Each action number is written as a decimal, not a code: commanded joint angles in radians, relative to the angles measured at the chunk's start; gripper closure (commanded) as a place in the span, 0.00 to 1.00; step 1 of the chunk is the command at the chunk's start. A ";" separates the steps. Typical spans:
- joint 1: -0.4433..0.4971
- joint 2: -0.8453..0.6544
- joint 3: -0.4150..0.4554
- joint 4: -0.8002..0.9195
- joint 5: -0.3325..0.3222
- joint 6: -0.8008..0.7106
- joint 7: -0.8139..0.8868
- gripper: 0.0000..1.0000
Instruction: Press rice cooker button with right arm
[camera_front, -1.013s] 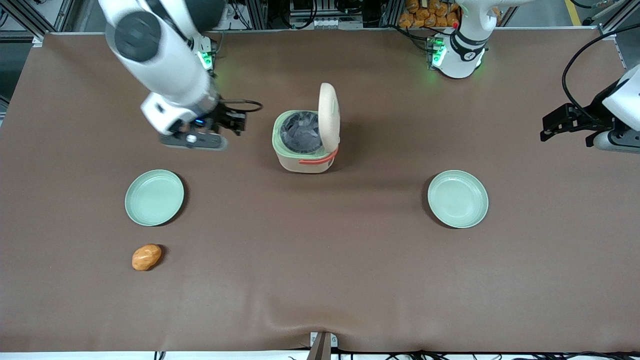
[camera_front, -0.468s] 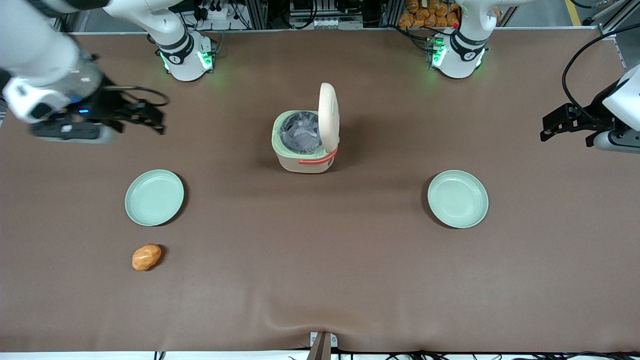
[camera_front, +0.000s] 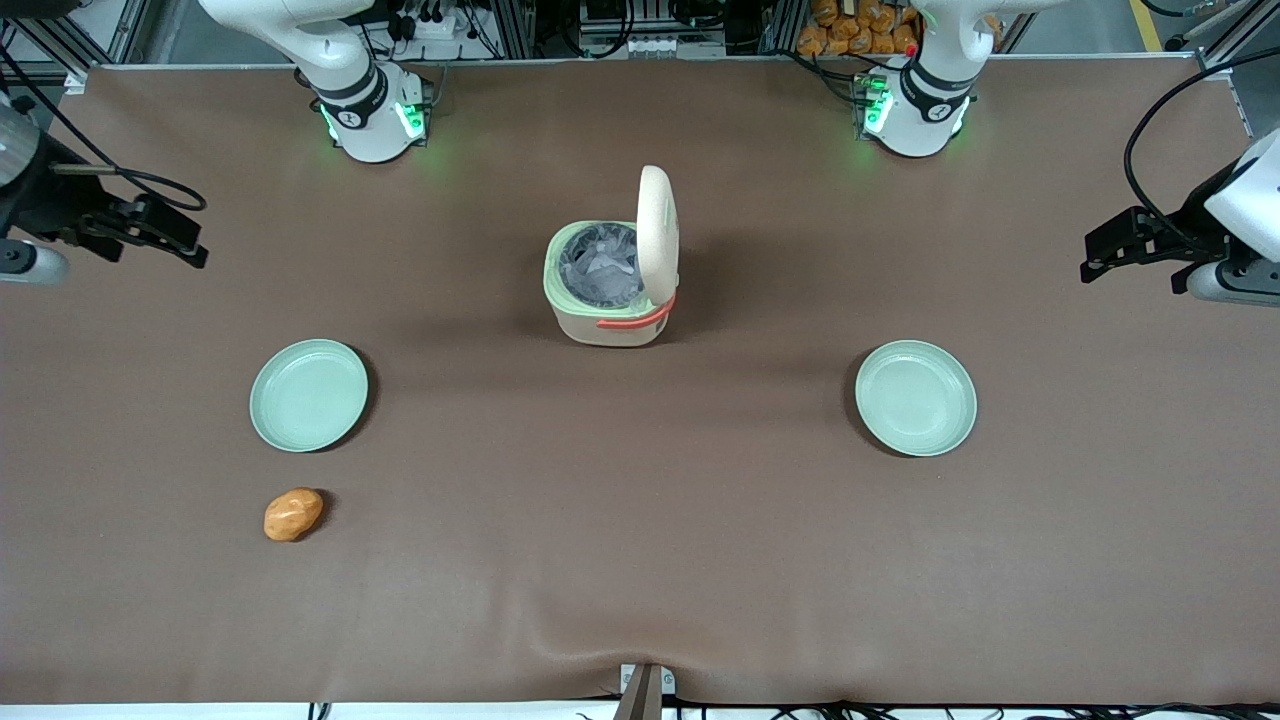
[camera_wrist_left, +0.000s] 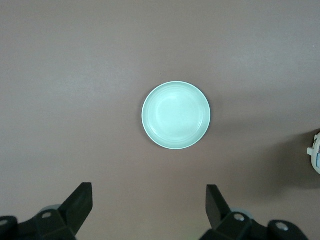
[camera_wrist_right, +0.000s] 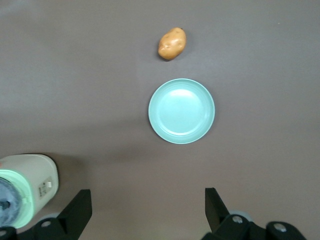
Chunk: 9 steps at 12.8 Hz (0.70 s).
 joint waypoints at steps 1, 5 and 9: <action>-0.050 -0.058 0.022 -0.066 -0.015 0.009 -0.053 0.00; -0.048 -0.065 0.024 -0.065 -0.005 0.014 -0.054 0.00; -0.048 -0.057 0.024 -0.052 -0.002 0.009 -0.054 0.00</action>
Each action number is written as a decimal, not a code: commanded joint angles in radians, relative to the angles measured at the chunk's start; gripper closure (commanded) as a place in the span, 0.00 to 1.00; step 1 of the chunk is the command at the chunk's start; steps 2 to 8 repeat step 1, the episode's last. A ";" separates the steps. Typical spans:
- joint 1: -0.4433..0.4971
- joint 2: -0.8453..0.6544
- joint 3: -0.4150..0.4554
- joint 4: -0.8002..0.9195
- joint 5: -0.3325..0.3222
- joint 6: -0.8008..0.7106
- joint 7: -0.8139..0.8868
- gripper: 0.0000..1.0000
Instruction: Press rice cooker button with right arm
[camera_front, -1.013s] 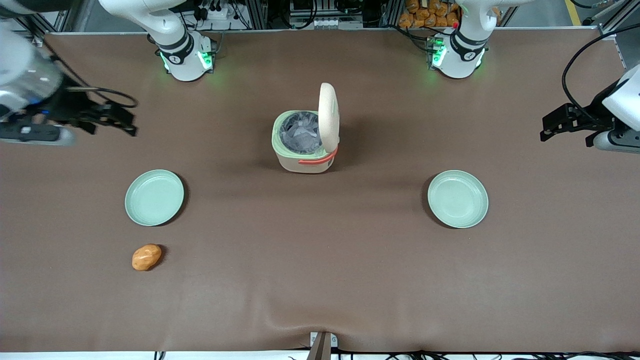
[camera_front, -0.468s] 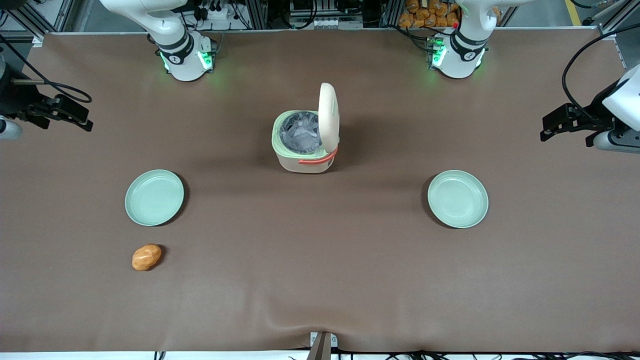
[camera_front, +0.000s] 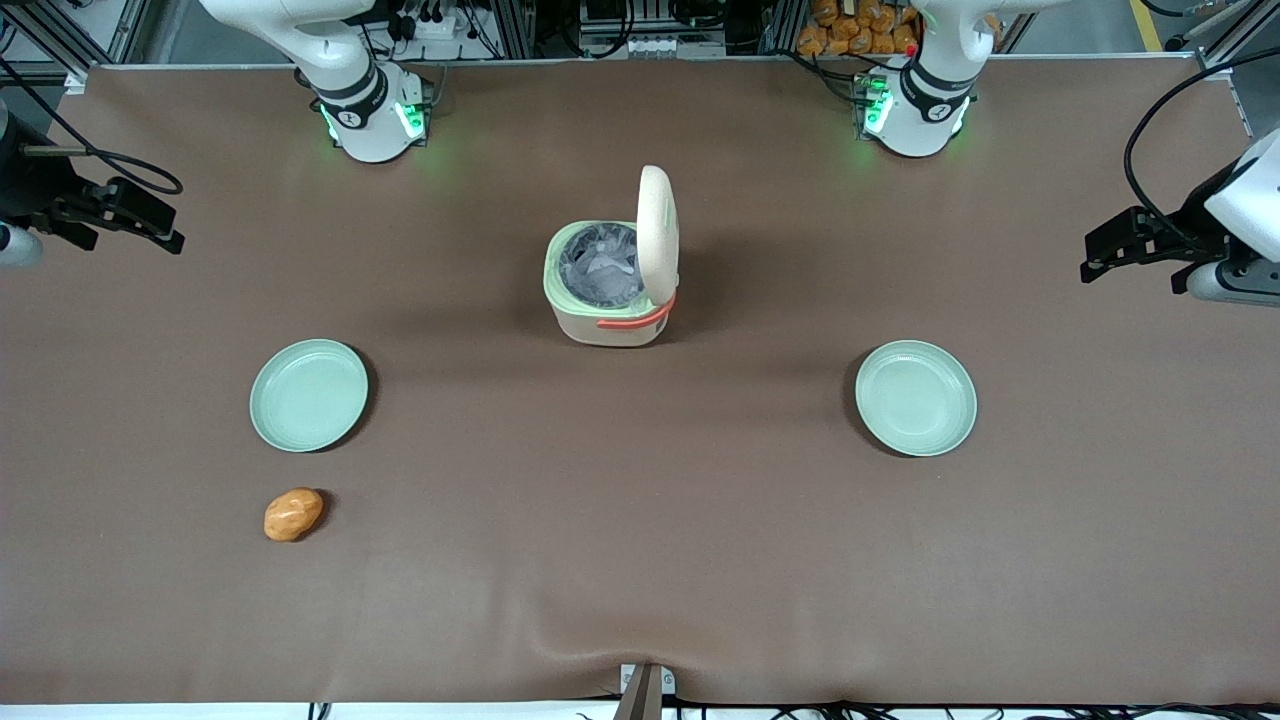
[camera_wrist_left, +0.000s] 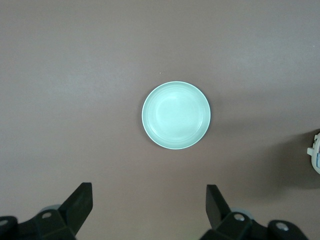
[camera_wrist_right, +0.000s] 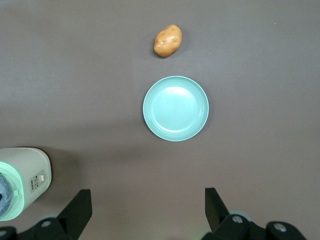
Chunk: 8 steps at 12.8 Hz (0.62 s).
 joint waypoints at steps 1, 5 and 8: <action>-0.017 -0.019 0.015 -0.013 -0.002 0.004 -0.011 0.00; -0.017 -0.019 0.015 -0.013 -0.002 0.004 -0.011 0.00; -0.017 -0.019 0.015 -0.013 -0.002 0.004 -0.011 0.00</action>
